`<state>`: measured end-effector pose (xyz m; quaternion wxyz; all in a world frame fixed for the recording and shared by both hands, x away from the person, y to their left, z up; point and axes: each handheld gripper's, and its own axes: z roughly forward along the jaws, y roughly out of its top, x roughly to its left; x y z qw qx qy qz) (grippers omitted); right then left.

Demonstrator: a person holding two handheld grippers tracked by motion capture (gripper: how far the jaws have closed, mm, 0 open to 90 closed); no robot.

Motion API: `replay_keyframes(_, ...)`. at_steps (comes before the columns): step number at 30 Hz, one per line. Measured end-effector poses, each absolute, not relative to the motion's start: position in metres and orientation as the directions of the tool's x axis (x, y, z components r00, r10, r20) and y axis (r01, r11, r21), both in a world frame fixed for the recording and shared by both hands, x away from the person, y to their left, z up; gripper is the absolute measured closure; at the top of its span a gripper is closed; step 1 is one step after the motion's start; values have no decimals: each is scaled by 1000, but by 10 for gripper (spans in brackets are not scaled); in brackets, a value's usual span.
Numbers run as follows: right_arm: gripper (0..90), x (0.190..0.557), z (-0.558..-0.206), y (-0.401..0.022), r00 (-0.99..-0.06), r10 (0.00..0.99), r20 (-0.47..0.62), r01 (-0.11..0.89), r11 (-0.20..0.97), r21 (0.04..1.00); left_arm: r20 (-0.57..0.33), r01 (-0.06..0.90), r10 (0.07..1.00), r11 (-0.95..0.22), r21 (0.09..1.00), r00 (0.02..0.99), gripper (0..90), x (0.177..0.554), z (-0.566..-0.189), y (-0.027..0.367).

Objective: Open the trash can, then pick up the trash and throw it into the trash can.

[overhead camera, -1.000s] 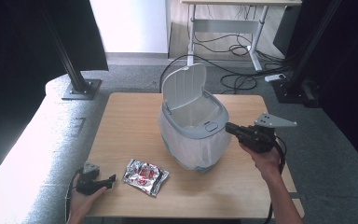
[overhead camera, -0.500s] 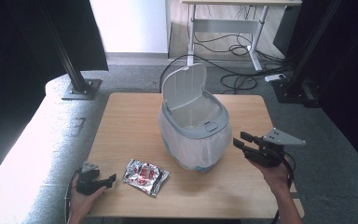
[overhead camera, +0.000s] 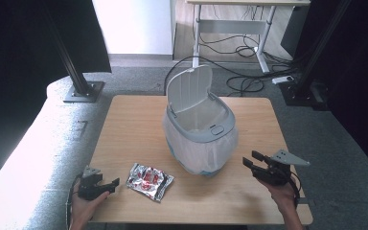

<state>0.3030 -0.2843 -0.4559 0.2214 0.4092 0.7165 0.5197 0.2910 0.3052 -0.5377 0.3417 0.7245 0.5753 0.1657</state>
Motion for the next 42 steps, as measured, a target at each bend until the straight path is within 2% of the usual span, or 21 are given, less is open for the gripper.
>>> replay_keyframes(12, 469, 306, -494, -298, -524, 839, 145, 444, 124, 888, -154, 720, 949, -98, 688, 276, 222, 290, -537, 306)
replay_keyframes(42, 468, 304, -517, -302, -497, 859, 123, 493, 164, 854, -172, 701, 925, -127, 702, 340, 341, 284, -528, 296)
